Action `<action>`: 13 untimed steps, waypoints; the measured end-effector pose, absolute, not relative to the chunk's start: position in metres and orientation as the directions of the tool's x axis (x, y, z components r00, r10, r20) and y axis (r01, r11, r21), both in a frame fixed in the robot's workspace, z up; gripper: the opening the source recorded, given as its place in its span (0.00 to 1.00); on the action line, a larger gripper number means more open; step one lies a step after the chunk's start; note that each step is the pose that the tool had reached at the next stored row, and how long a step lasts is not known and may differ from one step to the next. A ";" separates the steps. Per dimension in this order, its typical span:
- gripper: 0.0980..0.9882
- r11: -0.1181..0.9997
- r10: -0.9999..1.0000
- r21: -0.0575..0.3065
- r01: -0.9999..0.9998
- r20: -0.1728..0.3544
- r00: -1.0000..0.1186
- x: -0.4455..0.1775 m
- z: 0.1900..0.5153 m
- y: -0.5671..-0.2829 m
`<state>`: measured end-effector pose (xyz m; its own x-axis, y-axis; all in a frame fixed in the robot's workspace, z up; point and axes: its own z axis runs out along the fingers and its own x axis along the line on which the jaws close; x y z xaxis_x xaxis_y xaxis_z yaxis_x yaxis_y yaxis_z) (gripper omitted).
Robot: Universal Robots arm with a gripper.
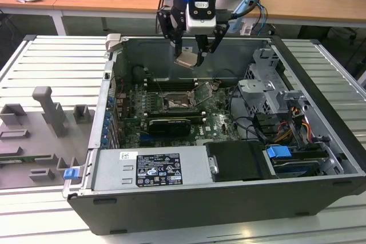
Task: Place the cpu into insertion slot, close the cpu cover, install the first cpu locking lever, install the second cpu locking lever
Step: 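Place the cpu into insertion slot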
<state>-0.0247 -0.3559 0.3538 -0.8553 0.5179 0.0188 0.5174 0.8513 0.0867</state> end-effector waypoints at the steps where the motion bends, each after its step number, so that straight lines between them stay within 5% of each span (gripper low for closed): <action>1: 0.50 0.845 0.528 0.087 0.527 0.019 -0.849 -0.025 0.354 -0.356; 13: 0.50 0.776 0.626 0.087 0.625 0.019 -0.780 -0.025 0.353 -0.356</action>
